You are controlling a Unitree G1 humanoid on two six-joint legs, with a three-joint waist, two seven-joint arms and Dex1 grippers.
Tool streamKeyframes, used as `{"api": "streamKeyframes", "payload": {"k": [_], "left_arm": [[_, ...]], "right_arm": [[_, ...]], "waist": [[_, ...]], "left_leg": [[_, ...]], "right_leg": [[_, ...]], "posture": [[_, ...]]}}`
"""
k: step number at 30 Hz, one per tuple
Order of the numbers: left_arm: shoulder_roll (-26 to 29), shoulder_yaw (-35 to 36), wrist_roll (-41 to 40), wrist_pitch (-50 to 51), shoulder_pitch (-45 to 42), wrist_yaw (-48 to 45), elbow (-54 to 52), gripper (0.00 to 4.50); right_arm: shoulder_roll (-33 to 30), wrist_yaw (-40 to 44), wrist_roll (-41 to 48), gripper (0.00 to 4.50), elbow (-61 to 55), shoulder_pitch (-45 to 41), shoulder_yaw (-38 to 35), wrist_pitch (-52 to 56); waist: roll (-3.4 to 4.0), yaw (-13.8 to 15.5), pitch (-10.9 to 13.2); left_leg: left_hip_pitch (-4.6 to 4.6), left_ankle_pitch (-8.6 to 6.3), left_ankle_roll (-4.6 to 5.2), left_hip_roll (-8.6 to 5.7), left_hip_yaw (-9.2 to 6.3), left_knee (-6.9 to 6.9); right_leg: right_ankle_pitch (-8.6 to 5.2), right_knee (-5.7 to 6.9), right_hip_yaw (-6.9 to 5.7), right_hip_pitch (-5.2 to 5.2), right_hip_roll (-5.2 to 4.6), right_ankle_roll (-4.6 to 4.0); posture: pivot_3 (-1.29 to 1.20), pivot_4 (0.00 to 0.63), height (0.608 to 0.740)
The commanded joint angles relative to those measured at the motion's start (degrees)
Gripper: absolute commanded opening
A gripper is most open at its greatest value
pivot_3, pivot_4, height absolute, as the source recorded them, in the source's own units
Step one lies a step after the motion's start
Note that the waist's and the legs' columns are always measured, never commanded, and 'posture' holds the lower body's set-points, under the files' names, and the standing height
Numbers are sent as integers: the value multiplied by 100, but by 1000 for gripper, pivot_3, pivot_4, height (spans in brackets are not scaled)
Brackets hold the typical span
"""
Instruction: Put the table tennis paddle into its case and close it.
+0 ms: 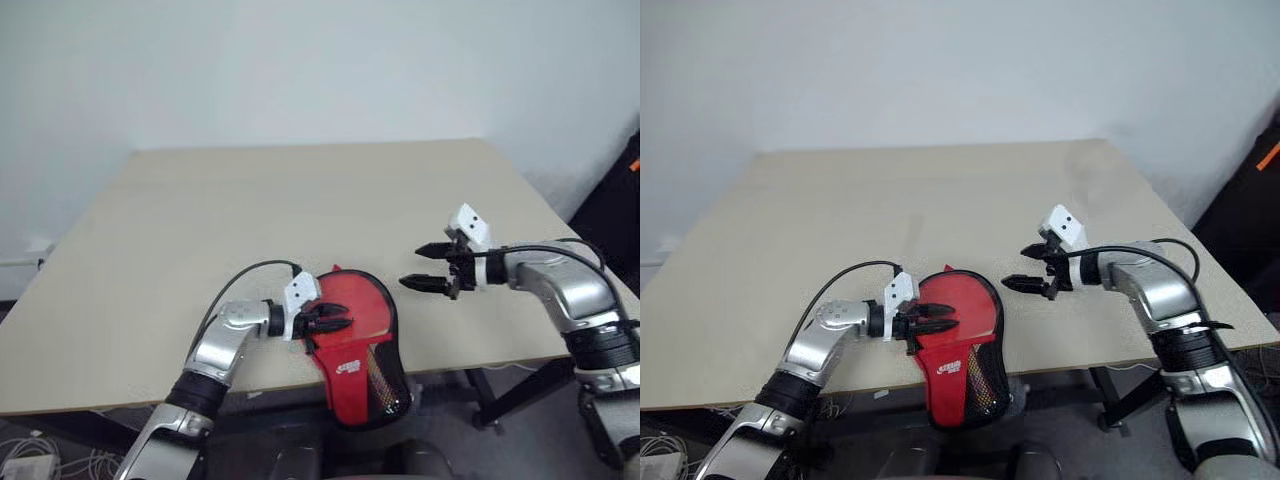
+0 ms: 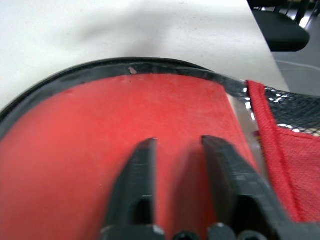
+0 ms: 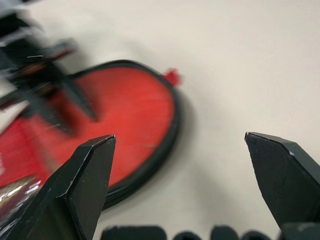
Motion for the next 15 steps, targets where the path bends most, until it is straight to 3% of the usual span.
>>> {"api": "streamKeyframes", "payload": {"k": [1,7,15], "left_arm": [[212,244,-182,442,131,63,-291,2682],[481,942,-471,549,320,477,-1136,4459],[777,1811,-1283,1285,678,704,-1957,4459]], "right_arm": [[251,-407,-144,4500,171,-255,-155,57],[1037,-1009,-244,4500,753,-343,-200,198],[1725,-1226,-343,4500,1092,-132,-79,51]], "waist": [[3,-29,4],[-1,-65,40],[-2,-60,46]], "left_leg": [[-4,1,-1,2,2,0],[-7,8,-14,8,5,-4],[-17,13,-23,-7,14,-1]], "right_leg": [[1,1,2,1,5,1],[2,4,3,-1,15,3],[2,1,18,-5,6,3]], "posture": [[0,0,706],[0,0,706],[0,0,706]]}}
